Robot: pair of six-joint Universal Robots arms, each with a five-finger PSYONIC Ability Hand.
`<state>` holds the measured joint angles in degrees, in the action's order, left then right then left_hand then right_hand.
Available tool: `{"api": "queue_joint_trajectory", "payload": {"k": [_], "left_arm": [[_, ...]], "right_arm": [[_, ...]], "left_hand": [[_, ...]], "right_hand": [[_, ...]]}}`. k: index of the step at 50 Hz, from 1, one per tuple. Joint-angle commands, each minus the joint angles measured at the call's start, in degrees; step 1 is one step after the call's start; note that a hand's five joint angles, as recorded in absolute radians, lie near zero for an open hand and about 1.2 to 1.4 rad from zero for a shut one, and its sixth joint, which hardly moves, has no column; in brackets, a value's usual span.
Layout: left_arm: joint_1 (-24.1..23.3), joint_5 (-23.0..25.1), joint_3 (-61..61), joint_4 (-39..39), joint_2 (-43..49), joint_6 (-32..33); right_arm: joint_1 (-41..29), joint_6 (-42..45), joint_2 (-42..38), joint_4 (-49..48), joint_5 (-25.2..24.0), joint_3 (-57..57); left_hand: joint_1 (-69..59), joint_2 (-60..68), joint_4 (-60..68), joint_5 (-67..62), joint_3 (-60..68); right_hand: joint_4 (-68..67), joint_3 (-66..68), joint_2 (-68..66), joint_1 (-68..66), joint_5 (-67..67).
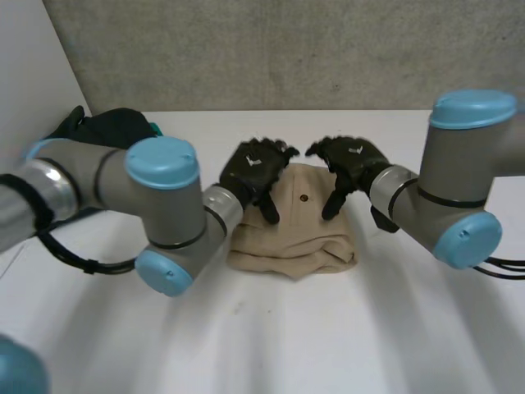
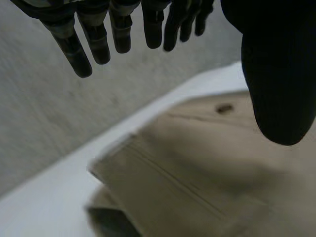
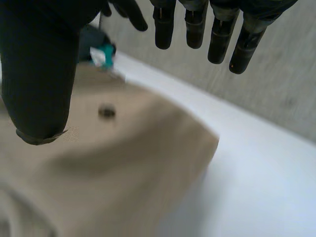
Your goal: Fold the laundry.
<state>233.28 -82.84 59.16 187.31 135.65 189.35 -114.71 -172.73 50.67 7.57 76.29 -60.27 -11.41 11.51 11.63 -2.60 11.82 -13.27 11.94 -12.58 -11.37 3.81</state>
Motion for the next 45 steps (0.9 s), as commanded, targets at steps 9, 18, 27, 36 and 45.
{"api": "queue_joint_trajectory", "payload": {"k": [9, 18, 27, 36, 45], "left_arm": [[1.3, -6.6, -7.5, -12.8, 10.3, 3.0], [1.2, -5.9, -5.7, -14.2, 3.9, 6.7], [1.7, -1.7, 0.8, -9.9, -9.3, 6.0], [4.7, 11.1, 10.3, -9.5, -21.2, -0.1], [6.2, 17.3, 16.8, -9.5, -24.3, -3.9]], "right_arm": [[-0.3, 9.3, -16.0, 13.4, 2.9, 16.1], [-0.3, 8.6, -9.8, 10.6, 3.3, 11.1], [5.9, -4.6, 7.3, -4.7, 4.7, -11.7], [6.9, -9.3, 11.6, -6.4, 2.9, -26.6], [6.0, -11.2, 4.4, -11.1, 1.5, -26.3]], "left_hand": [[-0.7, 0.6, 0.4, 0.5, 0.2], [1.4, -1.5, -1.6, 2.6, -1.8], [1.4, -1.5, -1.6, 2.6, -1.8], [1.4, -1.5, -1.6, 2.6, -1.8], [1.4, -1.5, -1.6, 2.6, -1.8]], "right_hand": [[3.3, -1.9, 2.6, 1.4, -3.8], [3.3, -1.9, 2.6, 1.4, -3.8], [3.3, -1.9, 2.6, 1.4, -3.8], [3.3, -1.9, 2.6, 1.4, -3.8], [-1.7, 3.0, -2.4, -3.6, 1.1]]}}
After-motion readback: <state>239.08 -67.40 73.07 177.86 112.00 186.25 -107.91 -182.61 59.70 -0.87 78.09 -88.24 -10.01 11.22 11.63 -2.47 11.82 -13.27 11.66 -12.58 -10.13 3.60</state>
